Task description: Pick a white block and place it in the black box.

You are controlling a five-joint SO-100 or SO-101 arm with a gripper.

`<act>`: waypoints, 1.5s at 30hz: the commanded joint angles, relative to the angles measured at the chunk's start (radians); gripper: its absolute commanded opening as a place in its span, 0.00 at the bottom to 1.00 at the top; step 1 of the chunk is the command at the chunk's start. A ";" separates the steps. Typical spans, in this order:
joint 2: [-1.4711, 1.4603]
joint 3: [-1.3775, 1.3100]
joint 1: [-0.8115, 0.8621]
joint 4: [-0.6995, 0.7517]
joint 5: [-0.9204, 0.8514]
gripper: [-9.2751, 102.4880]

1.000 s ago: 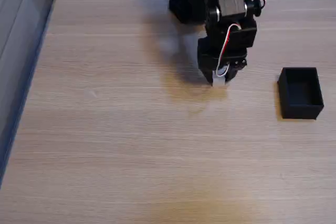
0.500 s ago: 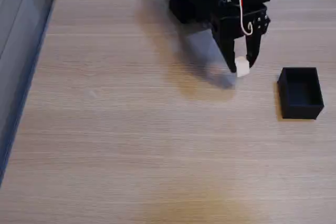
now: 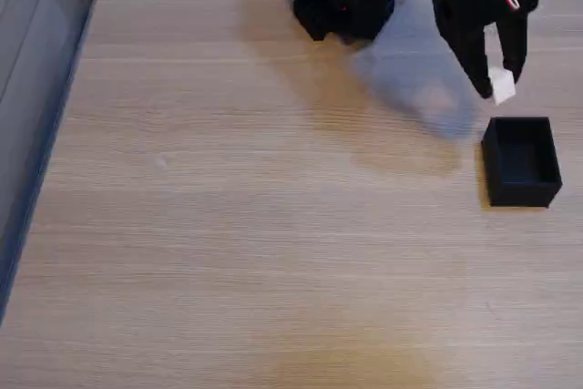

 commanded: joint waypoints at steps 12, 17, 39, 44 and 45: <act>-0.270 -0.316 -0.071 0.052 0.147 0.09; -0.330 -0.379 -0.103 0.077 0.186 0.10; -0.403 -0.460 -0.126 0.086 0.285 0.26; -0.357 -0.451 -0.101 0.133 0.276 0.10; -0.337 -0.442 -0.089 0.138 0.282 0.08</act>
